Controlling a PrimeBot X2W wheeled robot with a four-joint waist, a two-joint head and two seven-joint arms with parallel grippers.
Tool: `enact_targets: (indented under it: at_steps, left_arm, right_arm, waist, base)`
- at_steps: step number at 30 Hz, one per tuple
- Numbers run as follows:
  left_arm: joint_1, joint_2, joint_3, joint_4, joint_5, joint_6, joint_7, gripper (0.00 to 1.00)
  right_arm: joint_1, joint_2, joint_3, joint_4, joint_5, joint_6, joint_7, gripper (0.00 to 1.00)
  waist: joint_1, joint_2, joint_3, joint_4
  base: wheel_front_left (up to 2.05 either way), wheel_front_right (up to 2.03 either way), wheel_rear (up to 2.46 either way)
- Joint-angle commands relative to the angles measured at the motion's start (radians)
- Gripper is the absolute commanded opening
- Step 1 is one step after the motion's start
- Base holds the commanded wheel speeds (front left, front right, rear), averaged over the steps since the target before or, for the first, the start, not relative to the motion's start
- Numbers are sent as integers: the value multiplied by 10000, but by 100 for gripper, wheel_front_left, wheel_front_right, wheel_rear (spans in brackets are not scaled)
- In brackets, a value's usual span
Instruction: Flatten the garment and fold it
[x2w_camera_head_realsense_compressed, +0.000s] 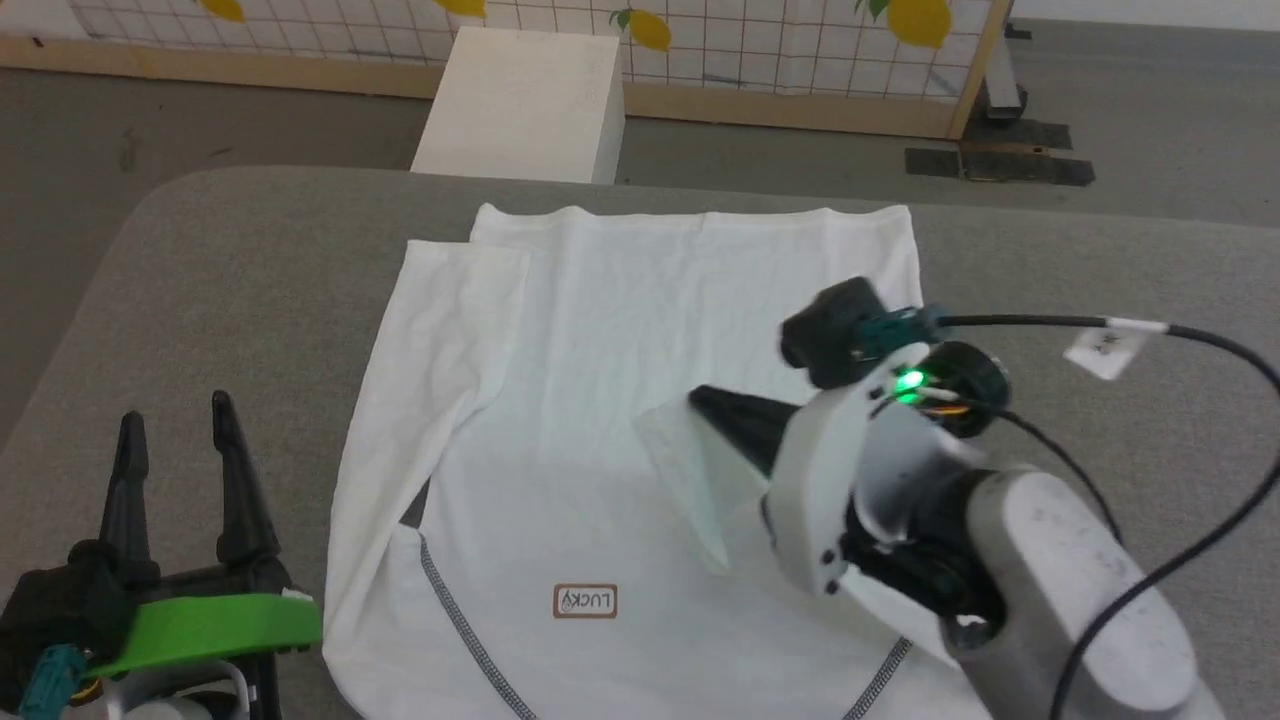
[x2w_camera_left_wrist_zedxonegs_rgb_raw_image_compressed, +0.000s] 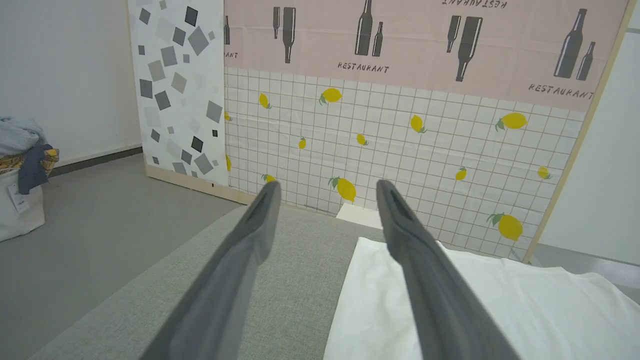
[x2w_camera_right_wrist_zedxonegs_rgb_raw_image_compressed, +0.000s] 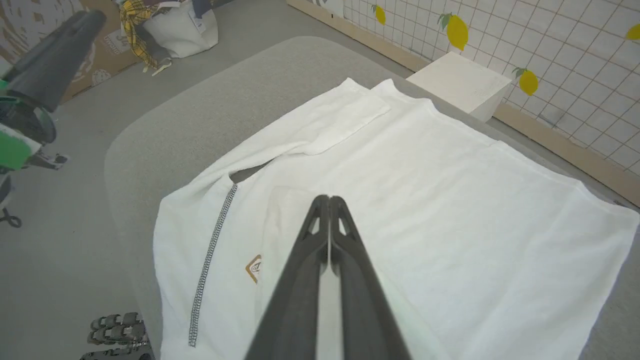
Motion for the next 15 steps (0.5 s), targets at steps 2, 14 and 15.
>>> enact_targets:
  at_steps: [2,14,15]
  left_arm:
    - [-209,-92,-75,56,-33,-56,-38,100]
    - [-582,-218,-195,240,-110,-119,-38,100]
    - [-574,-227,-185,253,-112,-120,-38,100]
  right_arm:
    - [-452,366,628,647,194,-13,-239,0]
    - [-1987,1030,3214,3602,739,-13,-1236,0]
    - [-2077,1059,3400,3790,842,-13,-1309,0]
  waist:
    - [1,0,308,361]
    - [1,0,889,1151]
    - [1,0,912,1164]
  base:
    - [0,0,0]
    - [0,0,0]
    - [0,0,0]
